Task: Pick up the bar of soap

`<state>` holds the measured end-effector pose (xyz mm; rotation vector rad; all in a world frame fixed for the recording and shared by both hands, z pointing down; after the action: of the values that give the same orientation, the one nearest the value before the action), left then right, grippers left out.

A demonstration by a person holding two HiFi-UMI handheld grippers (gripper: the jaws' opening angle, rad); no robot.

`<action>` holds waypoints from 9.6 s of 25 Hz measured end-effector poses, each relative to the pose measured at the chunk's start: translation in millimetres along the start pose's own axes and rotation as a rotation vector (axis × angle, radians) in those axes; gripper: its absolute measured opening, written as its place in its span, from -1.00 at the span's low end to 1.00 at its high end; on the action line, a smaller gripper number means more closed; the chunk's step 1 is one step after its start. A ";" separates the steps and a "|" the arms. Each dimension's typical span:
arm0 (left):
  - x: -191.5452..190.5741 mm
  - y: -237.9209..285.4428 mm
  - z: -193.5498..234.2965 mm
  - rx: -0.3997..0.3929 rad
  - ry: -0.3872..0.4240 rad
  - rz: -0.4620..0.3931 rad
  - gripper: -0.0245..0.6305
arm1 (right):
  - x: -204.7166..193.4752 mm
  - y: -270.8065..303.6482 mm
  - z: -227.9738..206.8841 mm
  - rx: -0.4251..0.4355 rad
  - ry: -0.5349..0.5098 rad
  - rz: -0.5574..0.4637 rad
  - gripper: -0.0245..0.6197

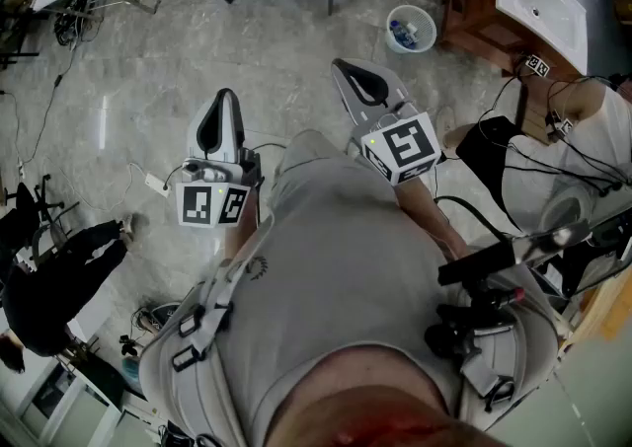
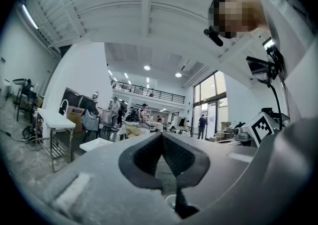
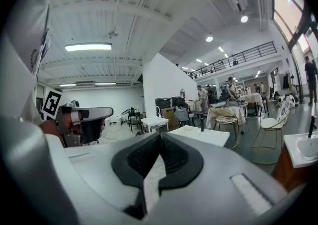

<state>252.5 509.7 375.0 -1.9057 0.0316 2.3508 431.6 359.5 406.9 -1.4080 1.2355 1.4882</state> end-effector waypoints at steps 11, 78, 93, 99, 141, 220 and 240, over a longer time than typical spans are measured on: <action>32.8 -83.8 3.5 -0.026 0.035 -0.041 -0.94 | 13.3 -25.3 78.2 -0.002 -0.047 0.033 -0.92; 36.4 153.7 108.5 0.264 0.037 -0.100 -0.94 | 60.4 220.2 -165.6 0.151 -0.037 -0.018 -0.91; 20.2 205.9 117.3 0.179 0.029 -0.084 -0.94 | 48.6 219.6 -204.6 0.052 -0.004 0.004 -0.91; 12.8 231.6 148.0 0.153 0.021 -0.084 -0.94 | 43.9 241.1 -218.5 0.013 0.024 0.001 -0.91; 47.2 533.3 504.8 -0.273 -0.104 -0.041 -0.94 | 120.1 613.7 -309.9 -0.299 0.015 0.038 -0.91; 131.6 730.4 412.8 -0.404 0.147 0.010 0.90 | 160.0 531.2 -451.6 -0.444 -0.043 0.005 -0.91; 66.7 818.4 568.0 -0.624 0.721 0.632 0.82 | 131.3 506.8 -417.3 -0.550 -0.002 0.073 -0.91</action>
<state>-398.0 -247.7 382.9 -3.3967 -0.0523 1.9268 50.5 -190.5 382.2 -1.7165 0.9153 1.9771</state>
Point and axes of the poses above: the fingertips, and each gripper's own axes: y forward along the fingers, z to its left, x out of its top, the point moved 7 cm from there along -y, backward along the fingers, and after that the axes turned 2 degrees about -y, right-handed, at the moved point
